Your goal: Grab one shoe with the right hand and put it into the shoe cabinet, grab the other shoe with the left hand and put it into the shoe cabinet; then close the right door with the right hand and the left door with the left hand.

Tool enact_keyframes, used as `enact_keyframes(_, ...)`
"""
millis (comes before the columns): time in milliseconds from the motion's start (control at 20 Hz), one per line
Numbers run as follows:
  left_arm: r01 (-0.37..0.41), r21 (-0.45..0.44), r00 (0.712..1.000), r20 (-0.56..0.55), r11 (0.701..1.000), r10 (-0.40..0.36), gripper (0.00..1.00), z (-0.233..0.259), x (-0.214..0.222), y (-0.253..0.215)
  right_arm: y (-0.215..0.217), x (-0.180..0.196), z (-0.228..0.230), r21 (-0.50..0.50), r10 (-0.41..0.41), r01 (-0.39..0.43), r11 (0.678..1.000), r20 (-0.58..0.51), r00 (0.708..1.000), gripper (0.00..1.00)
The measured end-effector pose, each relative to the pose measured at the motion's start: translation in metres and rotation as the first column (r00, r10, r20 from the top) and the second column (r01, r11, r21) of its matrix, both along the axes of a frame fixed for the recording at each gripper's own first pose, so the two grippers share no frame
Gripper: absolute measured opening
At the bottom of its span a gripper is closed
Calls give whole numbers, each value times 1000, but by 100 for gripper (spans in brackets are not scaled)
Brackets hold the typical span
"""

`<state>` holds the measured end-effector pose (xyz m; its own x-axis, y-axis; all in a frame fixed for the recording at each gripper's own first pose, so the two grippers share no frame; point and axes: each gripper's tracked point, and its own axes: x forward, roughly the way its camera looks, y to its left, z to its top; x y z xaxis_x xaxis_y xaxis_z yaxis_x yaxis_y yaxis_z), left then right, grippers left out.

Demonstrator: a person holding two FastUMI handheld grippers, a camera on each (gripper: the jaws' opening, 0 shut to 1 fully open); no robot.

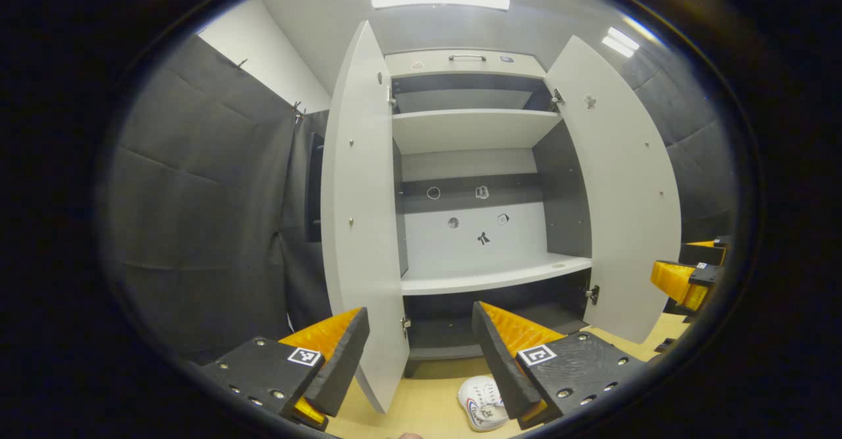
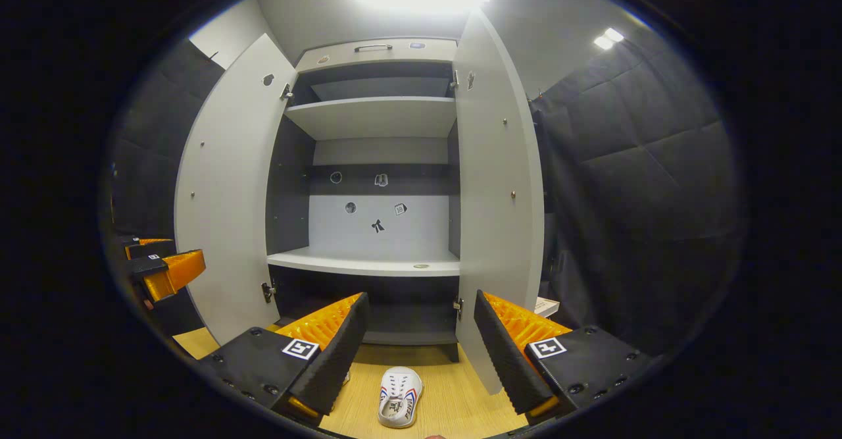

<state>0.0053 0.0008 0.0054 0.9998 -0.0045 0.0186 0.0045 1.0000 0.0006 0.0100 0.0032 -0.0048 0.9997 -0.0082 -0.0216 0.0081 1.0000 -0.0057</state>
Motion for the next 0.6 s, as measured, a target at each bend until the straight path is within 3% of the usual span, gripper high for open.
enact_keyframes(250,-8,6,1000,15,1000,8,92,4,3,4,8,19,-15,-19,15,-16,1000,-46,999,96)
enact_keyframes(600,-27,17,999,20,999,26,91,5,1,6,32,64,-66,-51,81,-92,994,-188,979,100)
